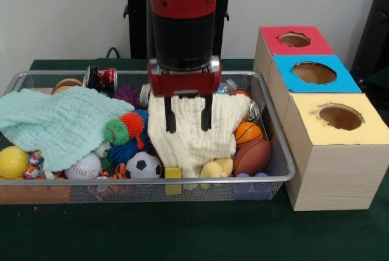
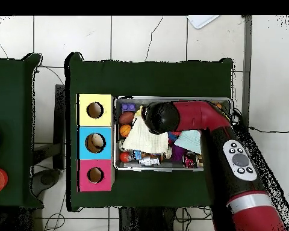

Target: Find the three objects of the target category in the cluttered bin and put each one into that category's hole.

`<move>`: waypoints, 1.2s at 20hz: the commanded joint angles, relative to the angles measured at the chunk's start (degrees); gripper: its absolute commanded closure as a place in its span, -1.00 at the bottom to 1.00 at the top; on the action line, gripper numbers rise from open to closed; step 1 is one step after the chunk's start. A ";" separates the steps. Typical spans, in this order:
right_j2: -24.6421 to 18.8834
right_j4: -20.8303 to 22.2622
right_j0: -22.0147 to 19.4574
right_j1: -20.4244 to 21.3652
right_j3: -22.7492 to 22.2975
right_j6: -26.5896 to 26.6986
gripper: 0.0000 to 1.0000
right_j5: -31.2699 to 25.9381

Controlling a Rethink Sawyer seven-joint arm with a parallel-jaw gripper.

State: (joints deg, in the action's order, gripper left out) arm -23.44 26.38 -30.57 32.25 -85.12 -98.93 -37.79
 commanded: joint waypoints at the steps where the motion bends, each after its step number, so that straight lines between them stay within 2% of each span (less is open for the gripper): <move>1: -1.38 1.10 1.80 -12.82 8.73 0.18 -1.00 2.89; 6: -0.39 -0.01 3.57 -13.53 9.30 -1.63 -1.00 2.16; 9: 0.71 -0.24 4.16 -13.37 7.24 -3.07 -1.00 2.39; 11: 1.57 -0.81 4.47 -13.32 6.28 -3.66 -1.00 0.55; 16: 4.08 1.02 4.96 -13.97 4.40 -3.11 -1.00 0.85; 21: 6.15 3.55 6.48 -15.20 4.82 -2.47 -1.00 2.69; 22: 6.88 3.69 7.07 -15.34 4.98 -2.63 1.00 3.53; 24: 8.11 4.67 8.30 -15.54 5.90 -3.43 1.00 3.78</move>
State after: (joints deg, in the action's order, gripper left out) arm -19.52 26.37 -24.50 20.84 -79.20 -98.93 -34.84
